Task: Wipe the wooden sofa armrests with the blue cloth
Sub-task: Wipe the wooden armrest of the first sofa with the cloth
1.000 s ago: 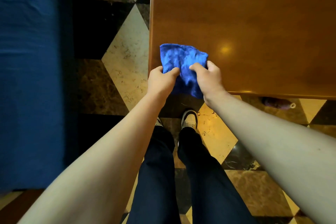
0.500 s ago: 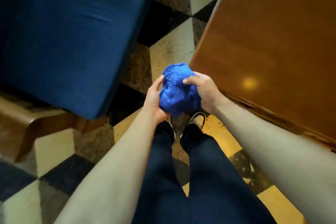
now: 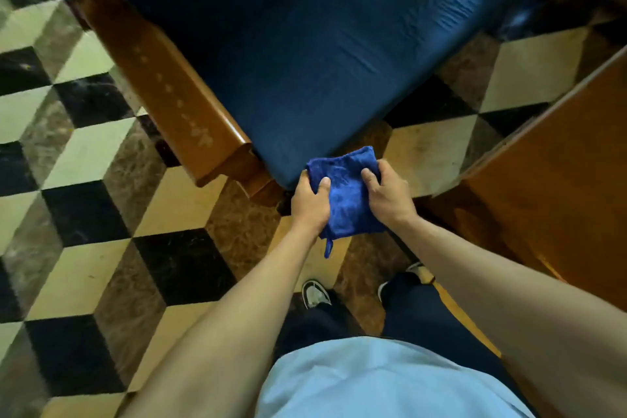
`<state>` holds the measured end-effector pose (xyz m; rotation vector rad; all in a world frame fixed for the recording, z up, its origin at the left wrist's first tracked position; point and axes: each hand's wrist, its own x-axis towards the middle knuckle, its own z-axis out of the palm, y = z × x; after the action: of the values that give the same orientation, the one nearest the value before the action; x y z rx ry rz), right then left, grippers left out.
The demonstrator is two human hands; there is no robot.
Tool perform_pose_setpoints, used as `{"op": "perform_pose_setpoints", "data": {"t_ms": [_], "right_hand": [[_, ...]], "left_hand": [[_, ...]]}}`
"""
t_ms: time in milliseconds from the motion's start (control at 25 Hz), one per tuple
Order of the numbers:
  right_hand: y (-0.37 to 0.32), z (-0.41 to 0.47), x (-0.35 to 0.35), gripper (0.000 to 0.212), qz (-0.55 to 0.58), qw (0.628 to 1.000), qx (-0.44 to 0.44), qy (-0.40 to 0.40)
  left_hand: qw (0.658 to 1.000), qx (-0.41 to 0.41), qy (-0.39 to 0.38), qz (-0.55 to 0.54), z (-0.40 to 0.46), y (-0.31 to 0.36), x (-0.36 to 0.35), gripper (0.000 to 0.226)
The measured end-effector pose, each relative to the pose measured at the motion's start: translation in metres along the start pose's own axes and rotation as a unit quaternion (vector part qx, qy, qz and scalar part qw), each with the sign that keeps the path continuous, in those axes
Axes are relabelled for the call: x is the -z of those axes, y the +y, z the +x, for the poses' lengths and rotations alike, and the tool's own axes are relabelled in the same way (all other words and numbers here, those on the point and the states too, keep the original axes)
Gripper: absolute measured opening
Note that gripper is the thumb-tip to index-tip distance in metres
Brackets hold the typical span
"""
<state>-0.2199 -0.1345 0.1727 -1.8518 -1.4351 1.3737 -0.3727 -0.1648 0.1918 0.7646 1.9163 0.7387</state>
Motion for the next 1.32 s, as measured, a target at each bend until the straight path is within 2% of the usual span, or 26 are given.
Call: {"op": "perform_pose_setpoints", "data": {"t_ms": [120,280,400,560,640,880,1040,1120,1160,1320], "right_hand": [[-0.035,-0.016,-0.074,0.019,-0.034,0.998,0.020,-0.048],[-0.066,-0.032,-0.159,0.024,-0.100,0.988,0.016,-0.120],[-0.084,-0.025,-0.199,0.023,-0.136,0.981,0.022,-0.138],[-0.105,0.016,-0.217,0.026,-0.190,0.975,0.021,-0.116],[-0.119,0.048,-0.221,0.020,-0.211,0.971,0.022,-0.107],[-0.152,0.153,-0.247,0.025,-0.163,0.985,-0.016,-0.059],[-0.148,0.190,-0.268,0.027,-0.134,0.990,-0.035,0.002],[-0.137,0.198,-0.281,0.037,-0.177,0.983,-0.037,0.020],[-0.132,0.198,-0.287,0.046,-0.200,0.979,-0.038,0.011],[-0.121,0.191,-0.319,0.062,-0.171,0.980,-0.033,-0.101]], "left_hand": [[0.998,0.029,0.041,-0.047,0.006,-0.045,0.077,0.018],[0.981,0.137,0.083,-0.111,0.017,-0.098,0.153,0.035],[0.969,0.182,0.100,-0.132,0.030,-0.117,0.180,0.044],[0.976,0.162,0.103,-0.106,0.069,-0.103,0.194,0.045],[0.979,0.151,0.091,-0.107,0.097,-0.086,0.200,0.041],[0.984,0.143,0.074,-0.068,0.204,-0.031,0.202,0.033],[0.988,0.143,0.060,-0.011,0.255,-0.030,0.204,0.029],[0.985,0.152,0.065,0.046,0.270,-0.042,0.211,0.015],[0.980,0.164,0.084,0.074,0.272,-0.050,0.218,0.008],[0.949,0.240,0.175,0.101,0.275,-0.095,0.251,0.014]]}}
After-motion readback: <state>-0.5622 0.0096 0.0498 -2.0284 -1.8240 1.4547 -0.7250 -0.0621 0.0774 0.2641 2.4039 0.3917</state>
